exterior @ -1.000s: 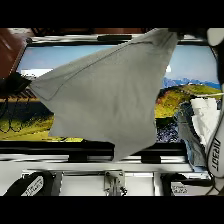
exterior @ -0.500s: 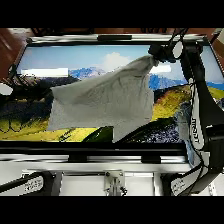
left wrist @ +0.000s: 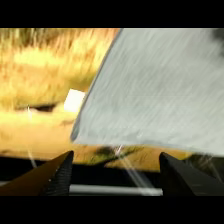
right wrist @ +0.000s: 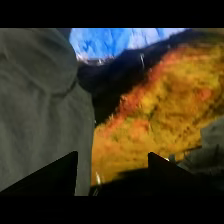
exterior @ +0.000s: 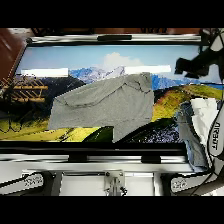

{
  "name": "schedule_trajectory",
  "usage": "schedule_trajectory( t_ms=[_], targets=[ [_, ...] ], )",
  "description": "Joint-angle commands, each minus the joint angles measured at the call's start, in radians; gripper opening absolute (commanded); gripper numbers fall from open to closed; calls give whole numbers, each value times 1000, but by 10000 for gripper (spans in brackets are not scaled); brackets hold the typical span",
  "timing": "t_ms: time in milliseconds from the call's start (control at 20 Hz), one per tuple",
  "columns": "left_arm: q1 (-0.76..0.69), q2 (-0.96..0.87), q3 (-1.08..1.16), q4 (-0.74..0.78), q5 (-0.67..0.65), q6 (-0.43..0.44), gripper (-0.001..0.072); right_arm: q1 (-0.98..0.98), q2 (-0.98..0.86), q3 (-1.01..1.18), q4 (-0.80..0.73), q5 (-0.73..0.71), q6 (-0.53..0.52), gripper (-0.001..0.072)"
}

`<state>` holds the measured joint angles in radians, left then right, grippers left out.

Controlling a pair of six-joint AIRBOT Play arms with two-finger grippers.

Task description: Fold the shirts.

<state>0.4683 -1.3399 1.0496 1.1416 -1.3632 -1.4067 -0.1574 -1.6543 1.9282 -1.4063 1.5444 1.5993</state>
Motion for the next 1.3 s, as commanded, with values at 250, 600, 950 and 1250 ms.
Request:
schedule_trajectory(
  t_ms=[250, 600, 950, 1250],
  targets=[
    [64, -5, -275, -159, 223, 177, 585, -144, 13, -61, 194, 205, -85, 542],
    [-43, -29, -278, -227, 327, 171, 583, -144, 11, -61, 193, 160, -85, 542],
    [-71, -33, -261, -230, 307, 138, 32, -138, 20, -185, 153, 186, -93, 541],
    [-51, 47, -258, -230, 305, 165, 32, -29, 62, -696, 327, -156, -134, 541]
  ],
)
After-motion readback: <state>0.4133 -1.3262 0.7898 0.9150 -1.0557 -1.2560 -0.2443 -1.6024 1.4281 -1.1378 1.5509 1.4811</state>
